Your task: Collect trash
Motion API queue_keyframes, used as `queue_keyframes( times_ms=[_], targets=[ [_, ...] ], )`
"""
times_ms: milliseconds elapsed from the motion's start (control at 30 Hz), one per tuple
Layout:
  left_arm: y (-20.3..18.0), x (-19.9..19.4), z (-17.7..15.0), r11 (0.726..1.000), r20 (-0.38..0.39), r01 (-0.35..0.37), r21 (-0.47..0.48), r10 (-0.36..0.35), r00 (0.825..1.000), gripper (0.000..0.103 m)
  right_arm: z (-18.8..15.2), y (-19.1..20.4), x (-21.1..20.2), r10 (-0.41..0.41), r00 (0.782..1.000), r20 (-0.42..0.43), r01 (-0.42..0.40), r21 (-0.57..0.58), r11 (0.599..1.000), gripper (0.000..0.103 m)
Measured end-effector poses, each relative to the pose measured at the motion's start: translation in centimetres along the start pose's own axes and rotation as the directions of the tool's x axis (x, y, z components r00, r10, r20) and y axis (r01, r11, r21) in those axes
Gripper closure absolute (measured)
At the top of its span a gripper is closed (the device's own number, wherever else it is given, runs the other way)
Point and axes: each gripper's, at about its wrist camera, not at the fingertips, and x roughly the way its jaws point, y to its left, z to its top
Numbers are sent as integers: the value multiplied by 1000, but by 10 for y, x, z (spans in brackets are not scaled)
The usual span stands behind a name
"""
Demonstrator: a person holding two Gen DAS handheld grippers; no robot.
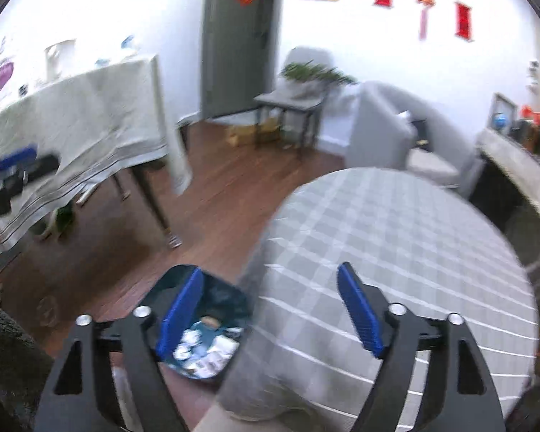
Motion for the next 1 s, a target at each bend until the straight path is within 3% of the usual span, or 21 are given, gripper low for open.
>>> queue_keyframes(
  times_ms=[167,367,533,833,1000],
  targets=[
    [-7,-10,-5,999,17,8,-41,-7,1000,4,-15,-52,-42,-107,993,44,104,78,992,4],
    [-28,-18,-22,1000,7,19,-14,-19,1000,4,-44,-92,-80,-187,979,75,173,165,971,4],
    [-55,-23,-42,996,-24,3,88,-1,1000,4,-67,-116,-100,-193,976,104,161,259,952,4],
    [-78,-24,-61,993,-30,19,117,-15,999,4,-99,-121,-103,-197,975,102,168,241,956,3],
    [-71,-23,-64,997,-47,22,74,-18,999,4,-106,-132,-108,-141,982,124,100,287,953,3]
  ],
)
